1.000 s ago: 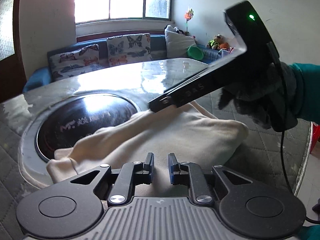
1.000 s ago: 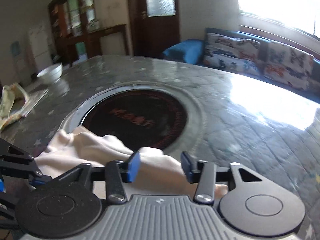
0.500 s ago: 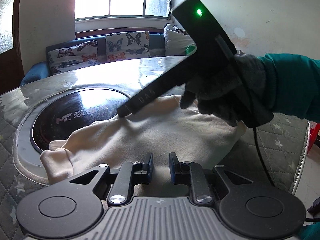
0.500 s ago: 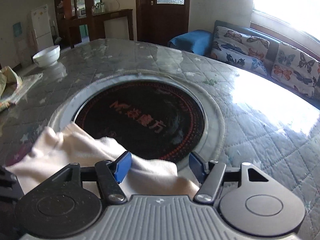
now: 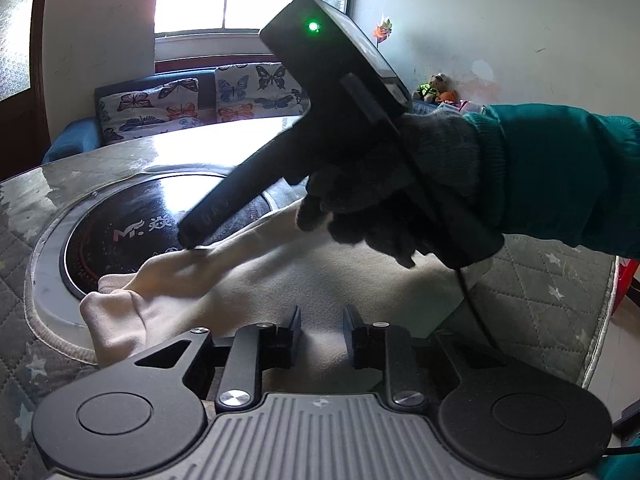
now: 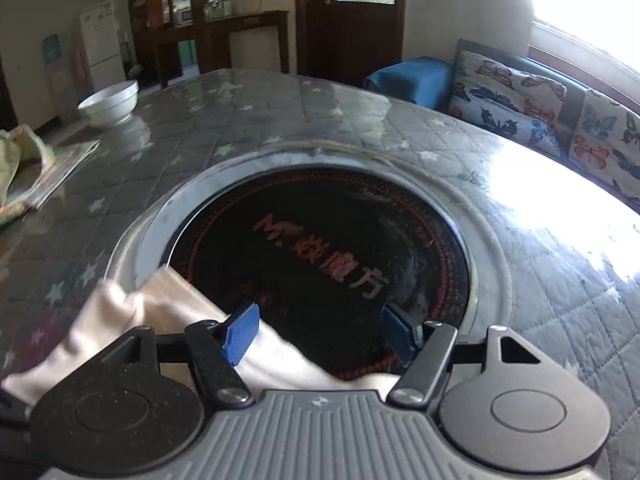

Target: Fold clothes

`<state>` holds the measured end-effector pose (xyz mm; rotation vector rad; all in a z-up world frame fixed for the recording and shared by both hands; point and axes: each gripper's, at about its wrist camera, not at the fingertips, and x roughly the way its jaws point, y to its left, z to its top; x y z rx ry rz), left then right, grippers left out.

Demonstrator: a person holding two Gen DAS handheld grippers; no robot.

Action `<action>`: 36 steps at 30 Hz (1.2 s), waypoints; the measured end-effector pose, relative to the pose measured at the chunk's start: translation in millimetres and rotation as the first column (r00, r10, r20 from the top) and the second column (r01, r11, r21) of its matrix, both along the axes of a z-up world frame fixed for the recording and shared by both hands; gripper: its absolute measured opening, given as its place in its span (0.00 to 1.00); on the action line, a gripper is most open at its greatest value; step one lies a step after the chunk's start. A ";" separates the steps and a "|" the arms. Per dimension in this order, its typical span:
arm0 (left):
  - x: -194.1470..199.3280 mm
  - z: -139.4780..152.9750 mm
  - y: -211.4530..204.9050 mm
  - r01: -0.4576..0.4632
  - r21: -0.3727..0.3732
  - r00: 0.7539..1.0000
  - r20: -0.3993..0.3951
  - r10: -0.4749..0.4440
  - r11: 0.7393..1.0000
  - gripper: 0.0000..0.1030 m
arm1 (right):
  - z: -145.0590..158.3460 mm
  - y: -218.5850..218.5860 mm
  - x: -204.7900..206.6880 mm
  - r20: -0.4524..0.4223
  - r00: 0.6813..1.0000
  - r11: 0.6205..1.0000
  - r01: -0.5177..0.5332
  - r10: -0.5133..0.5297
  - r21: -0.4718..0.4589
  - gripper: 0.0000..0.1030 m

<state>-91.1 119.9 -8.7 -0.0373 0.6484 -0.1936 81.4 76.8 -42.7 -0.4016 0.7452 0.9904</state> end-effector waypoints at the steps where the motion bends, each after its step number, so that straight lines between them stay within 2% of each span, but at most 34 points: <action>1: -1.0 2.0 2.1 -0.007 -0.003 1.000 0.003 0.007 1.000 0.28 | 3.2 -2.6 0.9 0.001 1.000 1.000 0.007 -0.007 0.011 0.68; 6: -5.7 20.0 28.1 -0.095 -0.041 0.994 0.040 0.097 0.995 0.28 | 22.8 -31.3 -2.0 0.032 0.999 0.999 0.022 -0.023 0.036 0.68; 10: -1.2 29.1 58.5 -0.238 -0.036 0.969 0.062 0.240 0.971 0.28 | 31.1 -59.1 -8.8 0.039 0.998 0.998 0.041 -0.043 0.044 0.68; 13: 8.4 27.9 76.3 -0.305 0.002 0.951 0.050 0.305 0.952 0.28 | 33.2 -79.0 -18.1 0.028 0.998 0.998 0.047 -0.049 0.052 0.68; 15: 14.3 25.0 84.8 -0.315 0.021 0.949 0.030 0.314 0.949 0.32 | 33.1 -88.8 -27.9 0.023 0.999 0.998 0.032 -0.033 0.052 0.68; 19: 20.6 15.1 87.6 -0.287 0.057 0.958 0.000 0.288 0.956 0.30 | 32.4 -102.3 -50.1 0.038 0.999 0.999 -0.009 0.007 0.043 0.71; 21: 21.2 9.6 88.2 -0.277 0.070 0.960 -0.010 0.278 0.958 0.13 | 31.1 -106.8 -59.1 0.050 0.998 0.999 -0.027 0.025 0.039 0.75; 24: 20.1 6.8 88.9 -0.285 0.085 0.958 0.004 0.286 0.955 0.07 | 27.4 -110.6 -69.8 0.066 0.997 0.999 -0.041 0.039 0.034 0.75; 28: 16.8 3.3 86.8 -0.323 0.141 0.946 0.044 0.320 0.936 0.06 | 16.7 -116.9 -78.5 0.059 0.997 0.999 -0.041 0.040 0.016 0.76; 31: 20.5 -1.5 90.2 -0.323 0.139 0.946 0.012 0.324 0.936 0.07 | 6.7 -123.1 -77.5 0.039 0.999 1.000 -0.016 0.015 0.004 0.76; 33: 22.0 4.2 89.5 -0.324 0.131 0.945 0.010 0.326 0.937 0.11 | 6.8 -126.7 -77.0 0.028 1.000 1.000 -0.005 0.004 0.020 0.76; 36: 24.8 16.2 85.2 -0.311 0.105 0.950 0.030 0.309 0.945 0.11 | 11.1 -130.6 -77.7 0.035 0.999 0.999 0.010 -0.012 0.047 0.76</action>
